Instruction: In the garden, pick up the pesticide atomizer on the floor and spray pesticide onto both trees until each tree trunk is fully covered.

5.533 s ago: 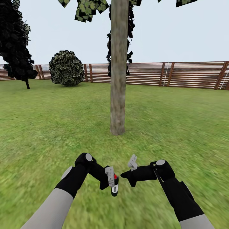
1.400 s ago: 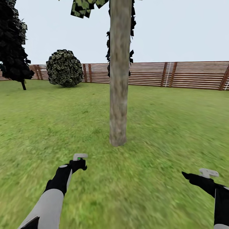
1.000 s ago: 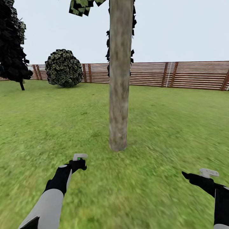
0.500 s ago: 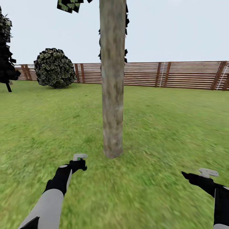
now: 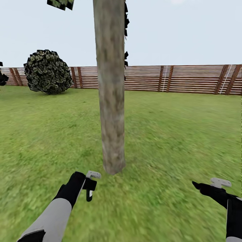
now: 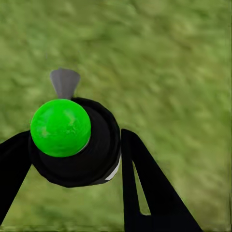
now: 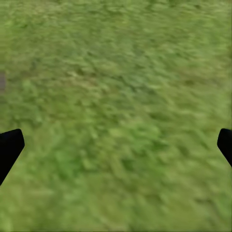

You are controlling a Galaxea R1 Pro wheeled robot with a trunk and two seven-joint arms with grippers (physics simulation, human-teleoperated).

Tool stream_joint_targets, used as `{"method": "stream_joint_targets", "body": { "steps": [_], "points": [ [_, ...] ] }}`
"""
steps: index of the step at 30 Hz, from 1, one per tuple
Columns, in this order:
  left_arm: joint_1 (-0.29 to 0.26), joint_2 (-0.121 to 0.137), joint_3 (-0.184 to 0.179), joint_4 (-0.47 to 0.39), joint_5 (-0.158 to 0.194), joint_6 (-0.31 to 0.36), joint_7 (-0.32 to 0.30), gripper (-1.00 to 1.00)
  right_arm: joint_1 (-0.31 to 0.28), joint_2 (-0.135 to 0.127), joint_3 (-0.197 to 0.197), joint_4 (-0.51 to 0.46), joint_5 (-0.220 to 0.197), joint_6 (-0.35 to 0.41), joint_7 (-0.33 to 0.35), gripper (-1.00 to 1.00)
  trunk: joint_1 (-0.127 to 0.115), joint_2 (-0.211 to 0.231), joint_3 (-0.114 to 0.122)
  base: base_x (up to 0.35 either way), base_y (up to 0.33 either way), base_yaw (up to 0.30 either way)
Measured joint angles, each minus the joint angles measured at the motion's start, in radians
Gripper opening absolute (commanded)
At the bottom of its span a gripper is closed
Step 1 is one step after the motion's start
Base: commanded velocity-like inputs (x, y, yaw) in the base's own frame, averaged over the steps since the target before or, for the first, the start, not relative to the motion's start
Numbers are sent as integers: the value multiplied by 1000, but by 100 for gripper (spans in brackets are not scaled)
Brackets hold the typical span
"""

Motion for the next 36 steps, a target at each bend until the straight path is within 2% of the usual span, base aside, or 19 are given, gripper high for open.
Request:
{"method": "stream_joint_targets", "body": {
  "steps": [3,6,13,21,36],
  "points": [
    [0,2,-5,-1,0,62,-1,-100,0,0,0,1,0,0,0,100,0,0,-1,25,0,-182],
    [0,3,-6,-1,1,74,-2,-100,0,0,0,1,0,0,0,100,0,0,-3,5,0,-228],
    [-2,3,-6,-1,3,79,-5,-100,0,0,0,1,0,0,0,100,0,0,-5,32,7,-45],
    [-3,3,-5,-1,5,79,-6,-100,0,0,0,0,0,0,0,100,0,0,-5,256,149,-2],
    [-3,2,-5,1,9,78,-6,-100,-1,0,-3,-1,3,0,0,100,0,0,-5,0,0,0]
  ]
}}
